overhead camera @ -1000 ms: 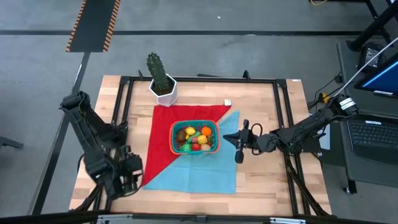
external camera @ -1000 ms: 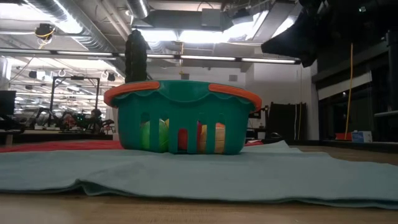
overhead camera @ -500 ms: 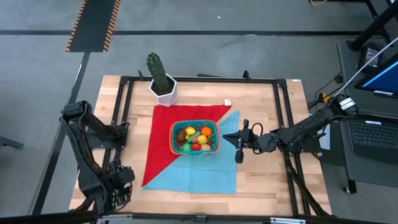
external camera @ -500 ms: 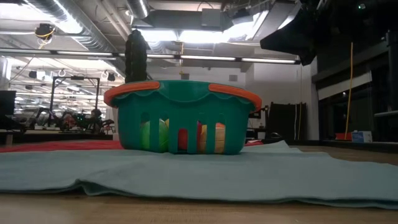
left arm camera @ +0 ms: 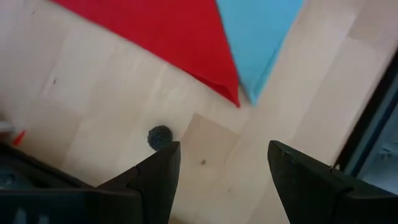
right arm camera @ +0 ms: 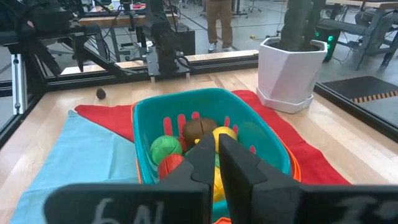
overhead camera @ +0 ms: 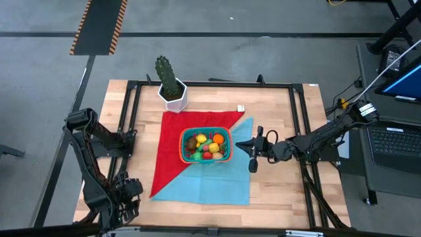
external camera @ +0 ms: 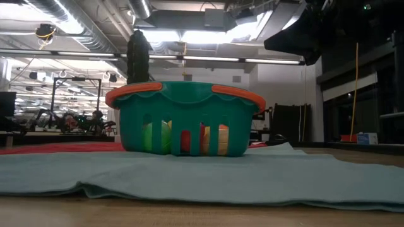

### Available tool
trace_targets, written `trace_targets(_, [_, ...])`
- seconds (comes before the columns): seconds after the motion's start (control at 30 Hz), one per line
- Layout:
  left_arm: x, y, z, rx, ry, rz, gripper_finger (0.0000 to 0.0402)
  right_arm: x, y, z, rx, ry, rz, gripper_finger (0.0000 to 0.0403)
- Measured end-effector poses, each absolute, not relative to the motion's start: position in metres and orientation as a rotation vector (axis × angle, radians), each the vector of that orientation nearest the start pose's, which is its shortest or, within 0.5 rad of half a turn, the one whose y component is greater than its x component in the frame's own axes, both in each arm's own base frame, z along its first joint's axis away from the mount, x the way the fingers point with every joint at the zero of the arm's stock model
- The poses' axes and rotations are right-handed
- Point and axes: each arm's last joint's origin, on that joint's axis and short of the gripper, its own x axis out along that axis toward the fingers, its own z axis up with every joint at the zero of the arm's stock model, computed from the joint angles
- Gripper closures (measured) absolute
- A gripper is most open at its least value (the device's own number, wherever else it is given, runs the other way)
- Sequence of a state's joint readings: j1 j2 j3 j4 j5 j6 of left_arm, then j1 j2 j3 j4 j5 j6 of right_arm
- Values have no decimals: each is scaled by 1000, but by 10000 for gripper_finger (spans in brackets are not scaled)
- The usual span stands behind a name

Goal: Build produce basket
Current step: Put the blackberry into the blue basket

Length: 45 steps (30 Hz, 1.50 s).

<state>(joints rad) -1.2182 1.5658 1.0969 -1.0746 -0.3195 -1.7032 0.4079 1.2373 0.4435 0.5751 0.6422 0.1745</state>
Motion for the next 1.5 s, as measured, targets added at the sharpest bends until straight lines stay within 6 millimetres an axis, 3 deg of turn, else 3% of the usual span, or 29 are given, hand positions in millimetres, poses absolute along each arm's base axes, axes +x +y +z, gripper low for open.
trace_targets(0.33, [101,-247,214,-385,1197,390,168,224,78,200,63,170,-249,377])
trace_targets(0.97, [94,-221,175,-395,1315,588,168,224,78,200,61,170,-249,377])
trace_targets(1.5, [97,-211,151,-458,1311,608,168,224,78,200,60,171,-249,377])
